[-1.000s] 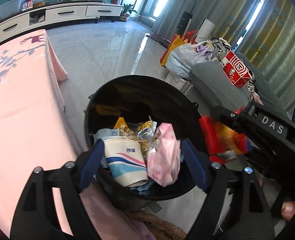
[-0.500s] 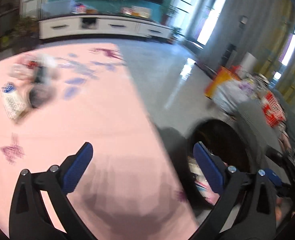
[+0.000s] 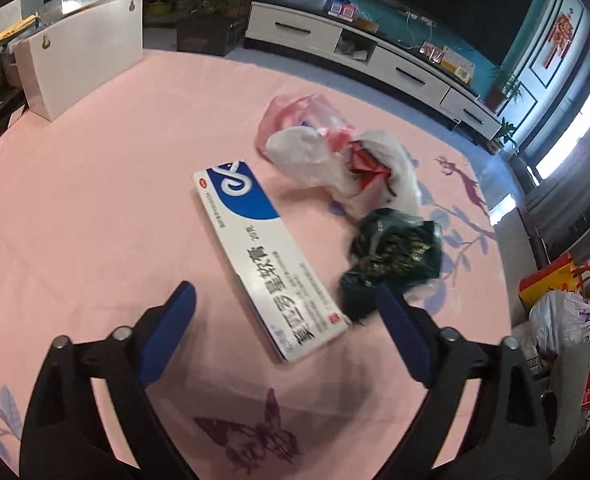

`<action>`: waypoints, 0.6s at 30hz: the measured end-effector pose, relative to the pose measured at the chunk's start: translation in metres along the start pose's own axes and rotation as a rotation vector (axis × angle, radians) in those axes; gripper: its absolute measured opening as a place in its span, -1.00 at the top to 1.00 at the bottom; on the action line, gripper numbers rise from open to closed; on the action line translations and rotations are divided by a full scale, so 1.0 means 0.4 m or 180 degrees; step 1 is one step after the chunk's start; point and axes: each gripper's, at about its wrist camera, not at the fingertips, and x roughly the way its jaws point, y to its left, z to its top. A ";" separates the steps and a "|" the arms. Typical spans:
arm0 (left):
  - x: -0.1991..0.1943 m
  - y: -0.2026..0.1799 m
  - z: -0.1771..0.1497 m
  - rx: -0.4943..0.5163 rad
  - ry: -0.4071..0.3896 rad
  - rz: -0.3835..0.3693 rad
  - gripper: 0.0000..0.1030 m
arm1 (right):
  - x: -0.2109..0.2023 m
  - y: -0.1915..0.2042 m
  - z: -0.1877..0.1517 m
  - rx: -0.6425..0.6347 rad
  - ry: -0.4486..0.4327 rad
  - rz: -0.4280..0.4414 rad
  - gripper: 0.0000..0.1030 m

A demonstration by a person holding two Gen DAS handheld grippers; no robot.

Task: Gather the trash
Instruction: 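Return to the table and grasp the white medicine box with the left tool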

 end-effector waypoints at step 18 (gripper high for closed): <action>0.026 0.065 -0.003 -0.0106 -0.0173 -0.0113 0.22 | 0.038 0.316 -0.085 -0.0992 0.0240 0.0354 -0.65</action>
